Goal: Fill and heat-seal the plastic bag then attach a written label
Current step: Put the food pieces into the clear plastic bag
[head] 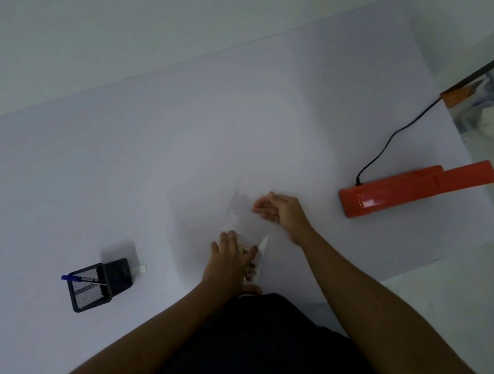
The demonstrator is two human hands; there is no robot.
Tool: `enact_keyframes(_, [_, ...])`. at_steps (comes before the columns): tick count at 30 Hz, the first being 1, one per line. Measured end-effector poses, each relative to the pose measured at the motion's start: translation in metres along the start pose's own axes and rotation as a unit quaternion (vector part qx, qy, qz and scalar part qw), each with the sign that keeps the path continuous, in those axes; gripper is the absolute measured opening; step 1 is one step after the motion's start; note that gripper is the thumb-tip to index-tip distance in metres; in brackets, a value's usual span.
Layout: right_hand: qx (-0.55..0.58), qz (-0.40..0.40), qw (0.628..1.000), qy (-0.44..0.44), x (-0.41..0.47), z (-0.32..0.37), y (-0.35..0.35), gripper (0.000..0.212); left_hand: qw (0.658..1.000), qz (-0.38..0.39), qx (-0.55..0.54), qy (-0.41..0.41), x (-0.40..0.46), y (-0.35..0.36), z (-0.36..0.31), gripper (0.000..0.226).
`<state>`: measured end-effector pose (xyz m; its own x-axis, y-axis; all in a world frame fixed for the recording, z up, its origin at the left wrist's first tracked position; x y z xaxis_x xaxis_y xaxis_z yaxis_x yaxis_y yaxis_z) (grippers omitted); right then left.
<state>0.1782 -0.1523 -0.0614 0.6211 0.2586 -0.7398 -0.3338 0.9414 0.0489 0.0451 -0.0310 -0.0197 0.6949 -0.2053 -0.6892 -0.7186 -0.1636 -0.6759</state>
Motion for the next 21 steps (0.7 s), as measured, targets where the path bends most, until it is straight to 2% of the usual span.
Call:
enact_keyframes(6, [0.060,-0.072,0.995,-0.044,0.038,0.048,-0.035,0.037,1.000,-0.015,-0.017,-0.008,0.000,-0.003,-0.002,0.105])
enact_keyframes(8, [0.051,-0.073,0.994,-0.056,0.040,0.058,-0.035,0.038,0.999,-0.015,-0.027,-0.012,-0.001,-0.004,-0.002,0.102])
enact_keyframes(10, [0.034,-0.031,0.997,-0.054,0.033,0.059,-0.021,0.041,0.999,-0.013,-0.034,-0.013,-0.001,-0.004,-0.003,0.100])
enact_keyframes(15, [-0.083,0.159,0.984,0.011,-0.004,0.009,0.050,0.042,0.999,-0.001,-0.036,-0.015,-0.001,-0.002,-0.002,0.099])
enact_keyframes(21, [-0.059,0.148,0.986,0.052,0.003,0.000,0.055,0.045,0.999,0.007,-0.037,-0.012,0.002,-0.003,-0.004,0.103])
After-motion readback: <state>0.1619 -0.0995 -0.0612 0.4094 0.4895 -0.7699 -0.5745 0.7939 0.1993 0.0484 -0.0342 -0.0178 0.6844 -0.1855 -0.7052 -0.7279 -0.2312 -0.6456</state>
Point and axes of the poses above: each hand's wrist, its own x-axis towards the middle knuckle, its own y-axis out of the palm, z = x × y, the point moved 5 cm from there along x, towards the middle knuckle, and after that the axes turned 13 degrees about -x, right-handed, at the moved point
